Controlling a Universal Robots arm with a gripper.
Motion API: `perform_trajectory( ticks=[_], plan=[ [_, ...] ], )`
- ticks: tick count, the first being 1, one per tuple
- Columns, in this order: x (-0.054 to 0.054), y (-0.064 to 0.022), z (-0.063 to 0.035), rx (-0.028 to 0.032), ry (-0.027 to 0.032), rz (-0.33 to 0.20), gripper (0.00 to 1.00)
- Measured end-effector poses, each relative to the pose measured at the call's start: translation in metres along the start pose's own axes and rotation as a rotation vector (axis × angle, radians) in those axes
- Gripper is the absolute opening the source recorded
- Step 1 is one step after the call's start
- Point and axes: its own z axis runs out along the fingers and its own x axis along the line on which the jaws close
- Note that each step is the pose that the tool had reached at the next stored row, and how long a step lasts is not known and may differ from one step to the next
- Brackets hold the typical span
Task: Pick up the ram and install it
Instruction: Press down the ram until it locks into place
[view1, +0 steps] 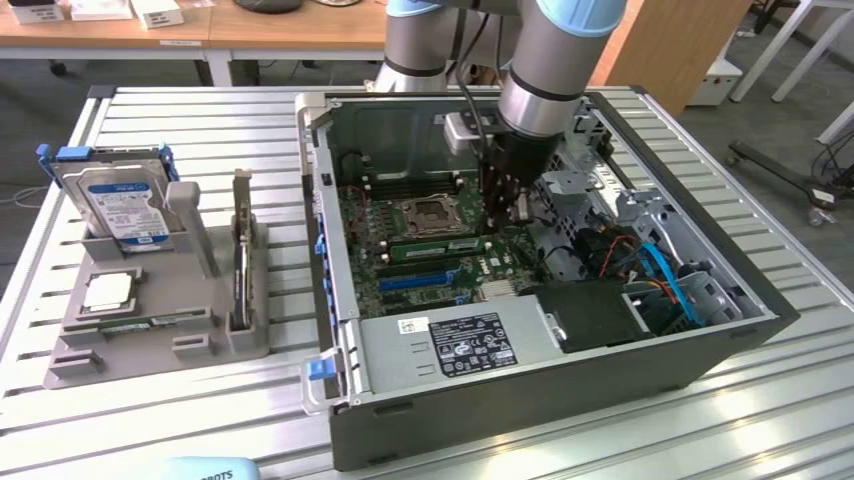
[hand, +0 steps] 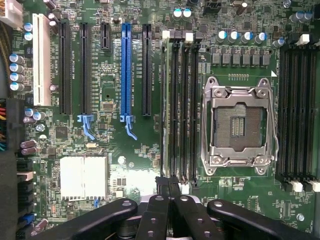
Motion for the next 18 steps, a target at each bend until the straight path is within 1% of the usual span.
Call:
perform_trajectory(
  ticks=[18],
  plan=[
    [-0.0031,-0.0001,0.0022,0.0000,-0.0001,0.000,0.10]
  ],
)
